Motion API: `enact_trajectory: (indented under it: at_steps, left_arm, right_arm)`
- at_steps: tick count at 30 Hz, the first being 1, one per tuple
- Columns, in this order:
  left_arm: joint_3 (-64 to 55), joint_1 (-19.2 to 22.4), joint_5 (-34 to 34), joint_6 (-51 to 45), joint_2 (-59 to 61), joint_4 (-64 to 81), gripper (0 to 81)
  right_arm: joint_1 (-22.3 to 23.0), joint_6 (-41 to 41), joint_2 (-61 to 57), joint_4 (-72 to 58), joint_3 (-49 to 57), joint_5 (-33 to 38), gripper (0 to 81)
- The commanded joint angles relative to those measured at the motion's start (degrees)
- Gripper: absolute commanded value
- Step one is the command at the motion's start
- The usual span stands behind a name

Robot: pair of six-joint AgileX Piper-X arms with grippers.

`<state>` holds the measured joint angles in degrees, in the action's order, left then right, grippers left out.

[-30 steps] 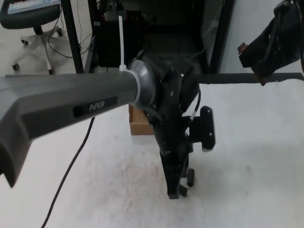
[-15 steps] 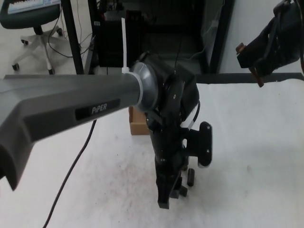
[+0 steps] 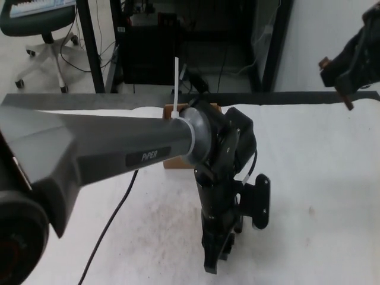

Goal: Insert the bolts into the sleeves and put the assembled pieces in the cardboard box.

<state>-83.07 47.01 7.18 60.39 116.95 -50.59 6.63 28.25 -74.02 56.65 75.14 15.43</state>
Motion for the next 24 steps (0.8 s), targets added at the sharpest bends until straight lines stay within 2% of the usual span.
enact_trajectory:
  at_steps: [1,19,22,24]
  left_arm:
    - [-0.27,0.32,-0.5,0.06,0.3,0.45,48.6]
    - [-0.48,0.59,-0.69,-0.87,0.56,2.29,48.2]
    - [-0.48,0.59,-0.69,-2.84,0.83,2.29,41.0]
    - [-0.48,0.59,-0.69,-3.9,0.85,2.29,31.8]
  right_arm:
    - [-1.08,0.44,0.76,0.15,0.41,0.31,0.9]
    - [-1.11,0.44,0.76,0.15,0.41,0.31,0.9]
    - [-1.11,0.44,0.76,0.15,0.41,0.31,0.9]
    - [-1.11,0.44,0.76,0.15,0.41,0.31,0.9]
